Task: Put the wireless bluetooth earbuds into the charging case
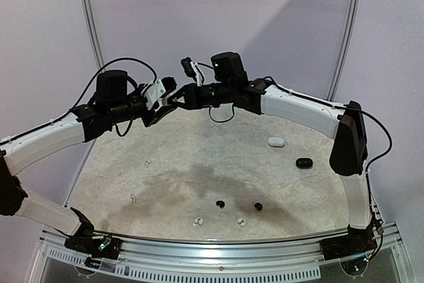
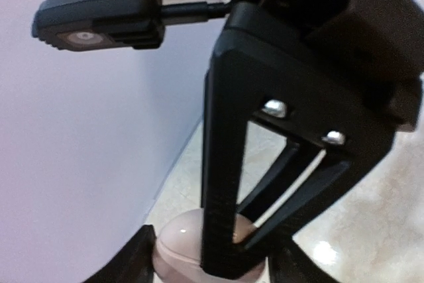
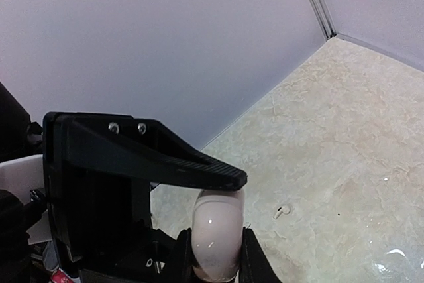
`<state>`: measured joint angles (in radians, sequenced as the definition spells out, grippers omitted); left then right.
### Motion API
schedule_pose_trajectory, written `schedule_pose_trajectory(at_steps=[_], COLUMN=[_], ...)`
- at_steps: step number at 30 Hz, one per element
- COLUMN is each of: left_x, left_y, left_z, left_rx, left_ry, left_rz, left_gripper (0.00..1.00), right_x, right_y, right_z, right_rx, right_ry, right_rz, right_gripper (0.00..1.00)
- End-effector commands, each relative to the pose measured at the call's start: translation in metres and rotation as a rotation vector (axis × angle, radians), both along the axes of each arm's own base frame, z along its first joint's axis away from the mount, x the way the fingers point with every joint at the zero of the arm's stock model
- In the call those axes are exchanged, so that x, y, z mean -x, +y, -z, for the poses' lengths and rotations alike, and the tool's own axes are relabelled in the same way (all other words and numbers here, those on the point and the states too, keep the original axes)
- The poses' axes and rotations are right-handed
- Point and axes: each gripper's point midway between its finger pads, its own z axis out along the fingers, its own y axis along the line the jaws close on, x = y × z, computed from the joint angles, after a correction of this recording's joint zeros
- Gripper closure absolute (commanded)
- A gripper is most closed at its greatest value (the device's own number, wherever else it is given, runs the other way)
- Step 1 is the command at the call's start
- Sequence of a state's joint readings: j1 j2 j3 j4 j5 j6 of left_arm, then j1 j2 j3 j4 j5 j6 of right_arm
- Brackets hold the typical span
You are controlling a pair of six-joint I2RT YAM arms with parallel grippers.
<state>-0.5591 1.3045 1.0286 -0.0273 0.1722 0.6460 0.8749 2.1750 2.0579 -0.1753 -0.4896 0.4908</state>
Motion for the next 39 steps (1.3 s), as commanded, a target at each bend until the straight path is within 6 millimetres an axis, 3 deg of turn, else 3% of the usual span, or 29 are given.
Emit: schedule_pose_trajectory(at_steps=[1, 7, 9, 12, 14, 17, 20, 24, 30, 33, 39], left_x=[0.019, 0.025, 0.015, 0.000, 0.003, 0.016, 0.018, 0.007, 0.006, 0.006, 0.004], left_y=[0.001, 0.033, 0.056, 0.102, 0.122, 0.130, 0.134, 0.139, 0.146, 0.141, 0.142], left_z=[0.026, 0.074, 0.093, 0.130, 0.156, 0.191, 0.216, 0.229, 0.255, 0.261, 0.265], left_rx=[-0.009, -0.056, -0.044, -0.041, -0.051, -0.041, -0.039, -0.060, -0.096, -0.080, -0.091], left_ry=[0.222, 0.559, 0.692, 0.875, 1.012, 1.199, 1.270, 1.238, 1.271, 1.301, 1.292], left_rz=[0.012, -0.090, -0.232, -0.547, -0.709, -0.843, -0.935, -0.970, -1.022, -1.025, -1.013], left_gripper=[0.32, 0.10, 0.10, 0.23, 0.27, 0.30, 0.31, 0.33, 0.49, 0.53, 0.69], right_x=[-0.026, -0.066, -0.079, -0.090, -0.090, -0.086, -0.083, -0.079, -0.075, -0.073, -0.070], right_y=[-0.019, -0.079, -0.102, -0.133, -0.143, -0.149, -0.153, -0.152, -0.155, -0.157, -0.161], right_z=[0.027, 0.050, 0.056, 0.064, 0.067, 0.074, 0.081, 0.087, 0.094, 0.097, 0.102], right_rx=[0.058, 0.087, 0.096, 0.145, 0.184, 0.250, 0.284, 0.279, 0.296, 0.289, 0.289], right_ry=[0.034, 0.115, 0.146, 0.157, 0.151, 0.133, 0.138, 0.174, 0.197, 0.208, 0.232], right_rz=[0.096, 0.285, 0.354, 0.445, 0.463, 0.454, 0.454, 0.443, 0.447, 0.456, 0.470], right_gripper=[1.00, 1.00, 1.00, 1.00, 1.00, 1.00, 1.00, 1.00, 1.00, 1.00, 1.00])
